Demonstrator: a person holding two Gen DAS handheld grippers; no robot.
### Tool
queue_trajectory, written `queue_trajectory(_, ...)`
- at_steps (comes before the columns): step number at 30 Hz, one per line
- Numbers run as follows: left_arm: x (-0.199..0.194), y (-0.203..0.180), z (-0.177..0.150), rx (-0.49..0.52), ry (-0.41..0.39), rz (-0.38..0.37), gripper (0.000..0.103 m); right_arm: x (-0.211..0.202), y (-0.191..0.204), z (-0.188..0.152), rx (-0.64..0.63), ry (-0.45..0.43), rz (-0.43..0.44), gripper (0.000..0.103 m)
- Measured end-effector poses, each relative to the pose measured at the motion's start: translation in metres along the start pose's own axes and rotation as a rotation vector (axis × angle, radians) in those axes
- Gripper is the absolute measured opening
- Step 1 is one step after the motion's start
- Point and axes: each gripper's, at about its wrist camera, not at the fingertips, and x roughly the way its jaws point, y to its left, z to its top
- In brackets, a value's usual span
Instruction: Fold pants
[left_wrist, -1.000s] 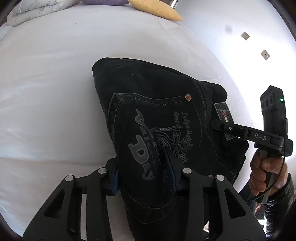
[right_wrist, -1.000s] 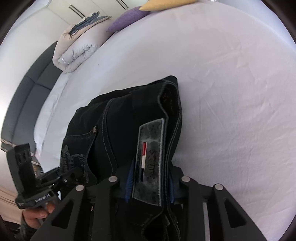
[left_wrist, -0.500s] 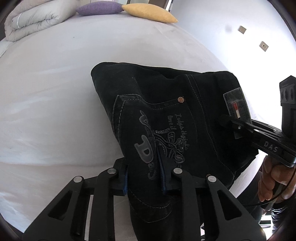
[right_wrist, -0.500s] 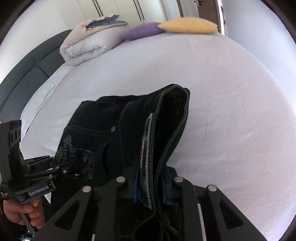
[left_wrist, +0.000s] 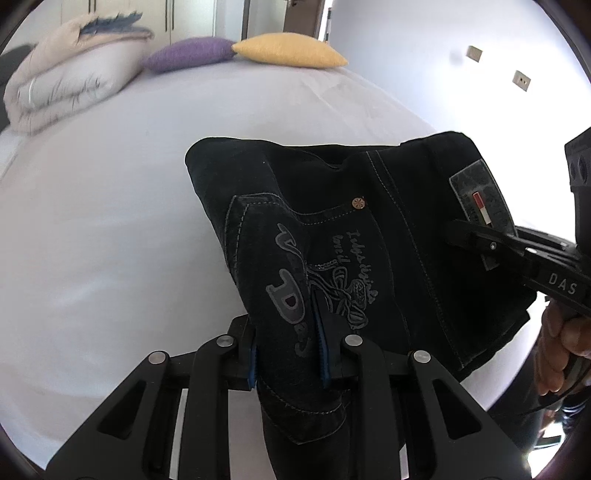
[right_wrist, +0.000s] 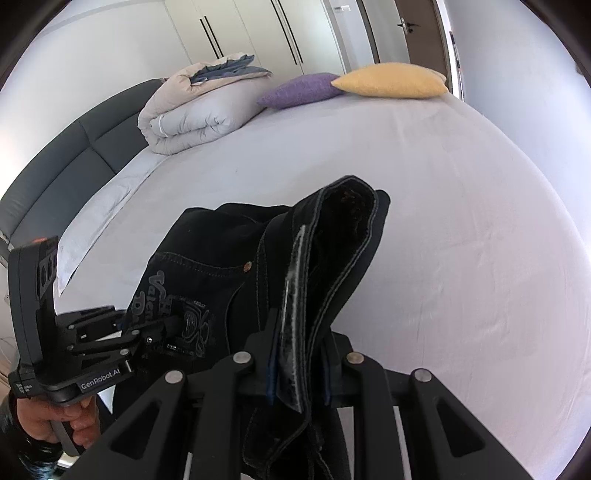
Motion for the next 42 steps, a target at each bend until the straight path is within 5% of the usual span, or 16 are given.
queue_trajectory(9, 0.04, 0.011, 0.052, 0.05, -0.005, 0.042, 0.022, 0.049, -0.038, 0.059, 0.07, 0.004, 0.04, 0.019)
queue_trajectory(16, 0.081, 0.033, 0.035, 0.013, 0.051, 0.024, 0.024, 0.109, -0.075, 0.05, 0.146, 0.095, 0.047, 0.021)
queue_trajectory(19, 0.082, 0.037, 0.031, 0.013, 0.036, 0.027, 0.027, 0.121, -0.087, 0.043, 0.176, 0.104, 0.057, 0.035)
queue_trajectory(23, 0.091, 0.04, 0.03, -0.028, 0.016, 0.02, 0.039, 0.125, -0.101, 0.034, 0.25, 0.085, 0.119, 0.038)
queue_trajectory(29, 0.075, 0.056, 0.018, -0.115, -0.036, -0.036, 0.041, 0.111, -0.106, 0.031, 0.293, 0.056, 0.118, 0.057)
queue_trajectory(31, 0.049, 0.059, 0.006, -0.108, -0.094, 0.003, 0.043, 0.094, -0.105, 0.027, 0.315, 0.028, 0.078, 0.066)
queue_trajectory(33, 0.014, 0.052, -0.005, -0.059, -0.199, 0.09, 0.069, 0.068, -0.096, 0.019, 0.304, -0.019, 0.029, 0.067)
queue_trajectory(36, -0.041, 0.032, -0.021, -0.02, -0.351, 0.181, 0.096, 0.027, -0.074, 0.013, 0.254, -0.112, -0.044, 0.074)
queue_trajectory(42, -0.145, -0.017, -0.056, 0.03, -0.628, 0.385, 0.103, -0.074, -0.018, -0.01, 0.125, -0.377, -0.188, 0.103)
